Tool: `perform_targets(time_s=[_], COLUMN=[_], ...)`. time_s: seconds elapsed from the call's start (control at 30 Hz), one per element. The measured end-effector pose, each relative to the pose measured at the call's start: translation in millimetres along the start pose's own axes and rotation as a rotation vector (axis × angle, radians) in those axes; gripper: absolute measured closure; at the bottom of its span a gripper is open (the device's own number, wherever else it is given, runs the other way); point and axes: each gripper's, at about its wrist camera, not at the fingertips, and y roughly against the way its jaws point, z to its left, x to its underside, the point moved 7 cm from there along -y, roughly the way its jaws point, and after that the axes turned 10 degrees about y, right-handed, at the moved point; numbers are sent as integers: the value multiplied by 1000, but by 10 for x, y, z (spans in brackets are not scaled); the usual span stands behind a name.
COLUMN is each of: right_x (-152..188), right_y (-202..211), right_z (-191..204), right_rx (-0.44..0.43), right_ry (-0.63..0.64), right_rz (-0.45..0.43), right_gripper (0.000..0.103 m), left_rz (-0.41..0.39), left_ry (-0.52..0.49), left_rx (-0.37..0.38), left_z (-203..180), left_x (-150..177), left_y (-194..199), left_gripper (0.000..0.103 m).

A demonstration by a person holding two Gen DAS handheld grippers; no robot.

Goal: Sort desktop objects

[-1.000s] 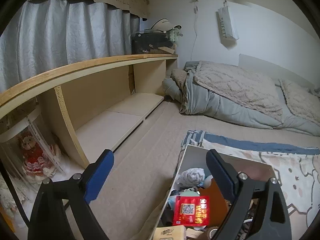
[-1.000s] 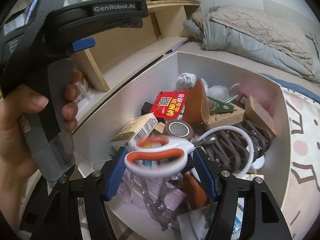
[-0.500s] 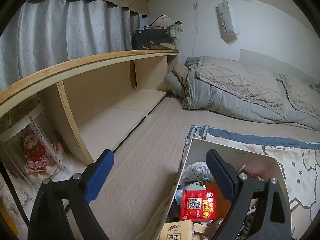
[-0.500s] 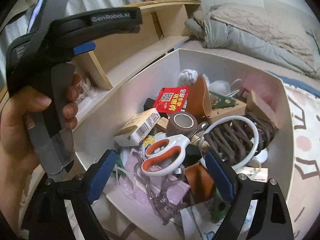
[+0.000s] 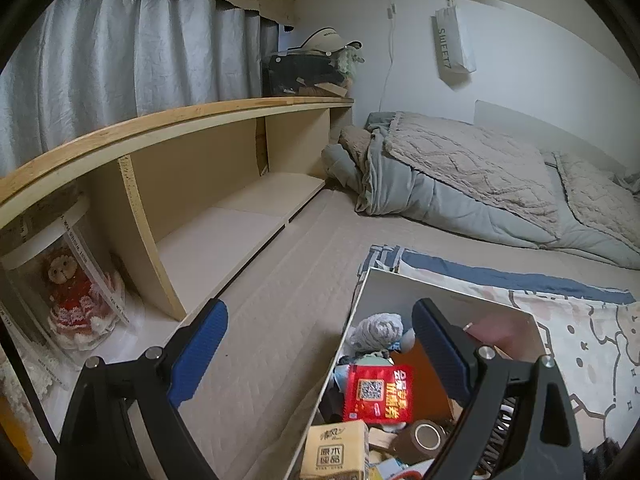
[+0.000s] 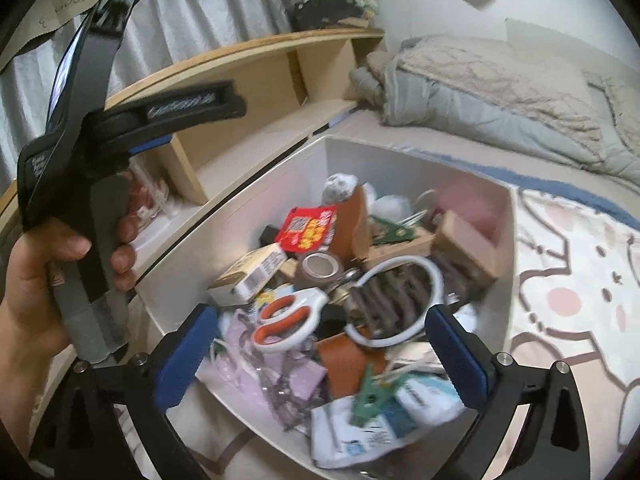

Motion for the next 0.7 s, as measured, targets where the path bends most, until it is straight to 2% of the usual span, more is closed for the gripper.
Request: perform_targets(time_s=[0.17, 0.4, 0.5, 0.7], right_x=[15, -20, -19, -14], right_y=[151, 449, 583, 850], right_z=[-165, -361, -405, -522], right_rx=[66, 100, 110, 138], right_ry=[25, 21, 20, 16], right_rz=[-5, -33, -46, -70], right_gripper=[0, 0, 0, 0], left_rz=[-23, 15, -5, -22], left_ry=[-23, -43, -60, -68], left_rx=[-8, 4, -14, 3], left_z=[-61, -184, -236, -295], left_x=[-10, 72, 78, 145], left_y=[207, 497, 667, 1022], left_gripper=[0, 0, 0, 0])
